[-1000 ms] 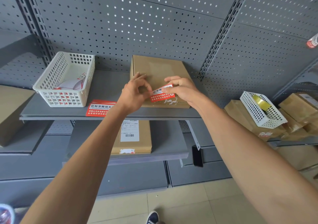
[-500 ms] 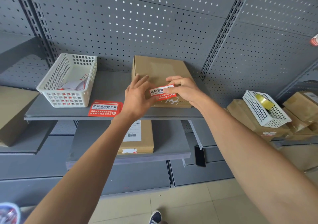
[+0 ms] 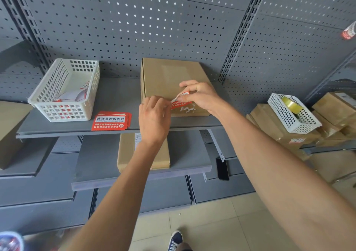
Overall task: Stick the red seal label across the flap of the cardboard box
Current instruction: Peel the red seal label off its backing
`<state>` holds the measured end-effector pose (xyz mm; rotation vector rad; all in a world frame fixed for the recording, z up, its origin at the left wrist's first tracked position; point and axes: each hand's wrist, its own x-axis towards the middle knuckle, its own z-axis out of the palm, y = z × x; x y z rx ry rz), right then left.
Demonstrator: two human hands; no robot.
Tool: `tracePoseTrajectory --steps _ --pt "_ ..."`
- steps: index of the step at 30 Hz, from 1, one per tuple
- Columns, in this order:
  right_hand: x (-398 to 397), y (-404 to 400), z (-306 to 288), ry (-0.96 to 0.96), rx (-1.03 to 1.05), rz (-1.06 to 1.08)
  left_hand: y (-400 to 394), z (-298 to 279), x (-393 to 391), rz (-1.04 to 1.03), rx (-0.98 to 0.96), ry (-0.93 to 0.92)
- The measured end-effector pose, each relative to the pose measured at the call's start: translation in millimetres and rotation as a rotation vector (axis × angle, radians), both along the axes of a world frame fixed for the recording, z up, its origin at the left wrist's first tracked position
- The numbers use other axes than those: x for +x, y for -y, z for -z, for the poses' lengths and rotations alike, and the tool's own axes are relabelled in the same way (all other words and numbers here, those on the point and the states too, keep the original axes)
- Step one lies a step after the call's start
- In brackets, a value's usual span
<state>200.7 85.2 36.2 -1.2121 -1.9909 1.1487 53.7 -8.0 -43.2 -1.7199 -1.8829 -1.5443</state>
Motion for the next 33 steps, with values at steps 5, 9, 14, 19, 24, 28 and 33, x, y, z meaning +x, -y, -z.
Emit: tracePoseTrajectory --steps 5,9,14,19,24,28,33 --pt "-0.1 1.0 -1.0 0.007 -0.024 -0.003 5.5 -3.5 16.3 -0.033 -0.086 0.275" --pt "0.0 2.0 -4.0 0.005 -0.032 0.008 7.4 -5.2 16.7 -0.047 -0.083 0.302" --pt "-1.5 -0.2 -1.1 -0.009 -0.028 0.031 6.4 -8.3 22.9 -0.07 -0.135 0.388" --pt "-1.1 -1.4 -0.5 -0.011 -0.036 0.03 8.0 -13.9 32.8 -0.092 -0.191 0.483" --pt "-2.4 -3.0 -0.6 -0.013 -0.04 0.04 9.0 -18.2 28.1 -0.066 -0.213 0.439" --pt "-1.7 -2.8 -0.4 -0.011 -0.042 0.039 10.1 -17.1 33.7 -0.036 -0.225 0.449" --pt "-1.3 -2.7 -1.7 -0.009 -0.051 0.03 10.9 -18.0 28.9 -0.016 -0.208 0.493"
